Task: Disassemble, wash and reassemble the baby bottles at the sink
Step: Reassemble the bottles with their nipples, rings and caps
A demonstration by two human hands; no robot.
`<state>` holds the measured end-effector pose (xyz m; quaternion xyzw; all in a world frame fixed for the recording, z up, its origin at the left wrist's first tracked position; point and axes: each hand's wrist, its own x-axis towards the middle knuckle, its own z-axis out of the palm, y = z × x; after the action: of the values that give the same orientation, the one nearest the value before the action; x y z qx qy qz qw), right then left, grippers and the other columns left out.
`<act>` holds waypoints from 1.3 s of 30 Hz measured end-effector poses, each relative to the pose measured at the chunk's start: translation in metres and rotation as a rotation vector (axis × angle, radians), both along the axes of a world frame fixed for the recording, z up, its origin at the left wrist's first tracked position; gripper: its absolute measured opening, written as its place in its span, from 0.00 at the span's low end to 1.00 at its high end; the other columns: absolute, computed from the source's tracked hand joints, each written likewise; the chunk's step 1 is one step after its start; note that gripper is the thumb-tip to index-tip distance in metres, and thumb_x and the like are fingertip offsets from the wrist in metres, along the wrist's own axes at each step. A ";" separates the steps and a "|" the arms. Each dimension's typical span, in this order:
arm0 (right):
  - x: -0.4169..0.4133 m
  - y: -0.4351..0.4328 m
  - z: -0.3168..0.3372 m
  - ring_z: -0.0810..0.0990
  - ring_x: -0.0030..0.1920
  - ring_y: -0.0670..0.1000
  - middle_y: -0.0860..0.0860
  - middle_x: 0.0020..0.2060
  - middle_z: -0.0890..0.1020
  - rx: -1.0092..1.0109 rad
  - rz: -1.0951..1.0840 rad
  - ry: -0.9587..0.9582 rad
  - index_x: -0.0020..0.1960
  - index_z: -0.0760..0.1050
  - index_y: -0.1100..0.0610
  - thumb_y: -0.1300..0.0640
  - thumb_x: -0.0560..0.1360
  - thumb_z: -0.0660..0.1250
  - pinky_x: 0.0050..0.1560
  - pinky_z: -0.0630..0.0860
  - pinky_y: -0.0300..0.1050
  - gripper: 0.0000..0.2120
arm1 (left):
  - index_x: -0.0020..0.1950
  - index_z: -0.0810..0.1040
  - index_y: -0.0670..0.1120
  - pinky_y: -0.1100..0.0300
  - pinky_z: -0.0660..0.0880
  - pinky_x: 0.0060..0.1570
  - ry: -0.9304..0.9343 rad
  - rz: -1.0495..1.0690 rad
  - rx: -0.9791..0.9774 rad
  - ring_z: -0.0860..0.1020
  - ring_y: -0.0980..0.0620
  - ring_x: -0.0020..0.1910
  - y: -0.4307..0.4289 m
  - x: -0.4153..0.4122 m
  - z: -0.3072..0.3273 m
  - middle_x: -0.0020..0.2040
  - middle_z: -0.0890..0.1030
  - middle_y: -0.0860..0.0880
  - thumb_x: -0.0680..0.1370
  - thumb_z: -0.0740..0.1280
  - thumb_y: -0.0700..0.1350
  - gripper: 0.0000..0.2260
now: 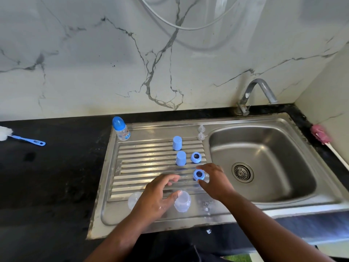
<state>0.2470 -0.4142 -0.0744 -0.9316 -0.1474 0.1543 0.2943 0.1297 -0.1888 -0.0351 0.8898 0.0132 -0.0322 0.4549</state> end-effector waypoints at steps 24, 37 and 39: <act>-0.012 0.014 0.038 0.82 0.50 0.54 0.59 0.54 0.86 0.794 -0.208 0.740 0.62 0.80 0.61 0.46 0.86 0.54 0.50 0.76 0.52 0.23 | 0.74 0.70 0.59 0.73 0.66 0.63 -0.115 -0.026 -0.028 0.72 0.59 0.68 -0.013 0.026 0.018 0.67 0.75 0.64 0.74 0.77 0.53 0.31; 0.012 0.013 0.025 0.81 0.42 0.55 0.60 0.46 0.84 0.865 -0.175 0.712 0.59 0.83 0.58 0.44 0.83 0.62 0.42 0.75 0.47 0.20 | 0.66 0.77 0.59 0.65 0.70 0.62 -0.171 -0.019 0.010 0.76 0.59 0.63 -0.013 0.058 0.006 0.61 0.78 0.66 0.73 0.78 0.52 0.22; 0.029 0.013 0.025 0.80 0.39 0.52 0.58 0.44 0.85 0.900 -0.253 0.610 0.60 0.82 0.59 0.49 0.82 0.66 0.39 0.74 0.44 0.16 | 0.65 0.78 0.56 0.67 0.69 0.62 -0.167 0.002 0.012 0.76 0.59 0.63 -0.008 0.064 0.005 0.61 0.78 0.65 0.73 0.78 0.52 0.22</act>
<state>0.2763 -0.4016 -0.0493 -0.6373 0.0060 0.3024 0.7088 0.1938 -0.1973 -0.0296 0.8921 -0.0237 0.0428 0.4492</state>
